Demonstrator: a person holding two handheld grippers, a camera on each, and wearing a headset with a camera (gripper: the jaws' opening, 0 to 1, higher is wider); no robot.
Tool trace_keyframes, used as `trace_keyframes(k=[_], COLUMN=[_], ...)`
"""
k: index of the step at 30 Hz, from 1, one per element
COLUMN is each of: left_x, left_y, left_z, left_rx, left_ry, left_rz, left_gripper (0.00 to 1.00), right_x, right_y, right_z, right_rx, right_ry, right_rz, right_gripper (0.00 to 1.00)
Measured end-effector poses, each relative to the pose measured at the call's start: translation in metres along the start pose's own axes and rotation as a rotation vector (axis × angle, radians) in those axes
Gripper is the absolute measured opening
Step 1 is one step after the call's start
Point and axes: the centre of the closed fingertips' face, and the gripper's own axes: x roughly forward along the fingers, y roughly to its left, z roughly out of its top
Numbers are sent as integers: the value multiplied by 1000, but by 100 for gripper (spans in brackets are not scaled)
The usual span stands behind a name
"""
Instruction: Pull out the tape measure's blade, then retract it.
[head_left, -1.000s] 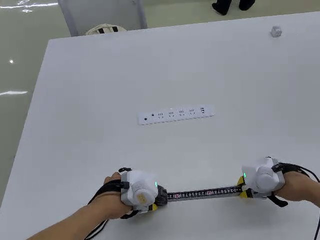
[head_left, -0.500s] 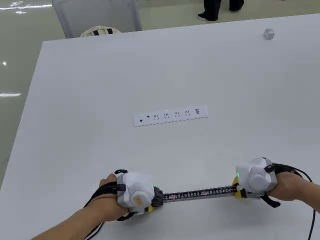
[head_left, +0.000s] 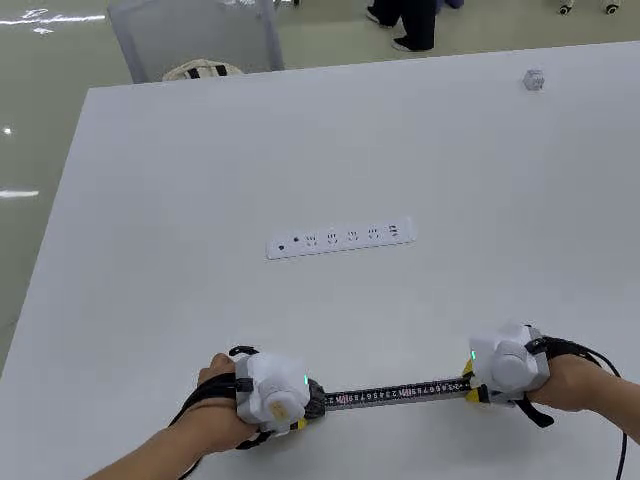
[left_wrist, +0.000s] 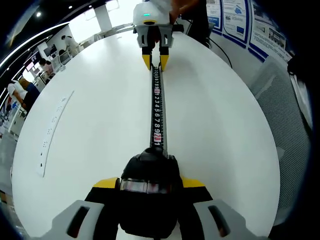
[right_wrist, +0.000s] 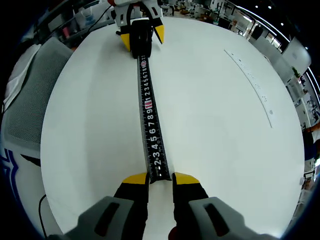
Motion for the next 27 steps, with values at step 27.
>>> trace_keyframes(k=[27], left_x=[-17], left_y=[4], left_z=[-1], left_rx=[-155], left_ry=[-68], left_rz=[104], left_gripper=[64], right_x=[-4], right_y=[6], right_z=[1], right_rx=[261], right_ry=[-81], right_rz=[-91], right_gripper=[30])
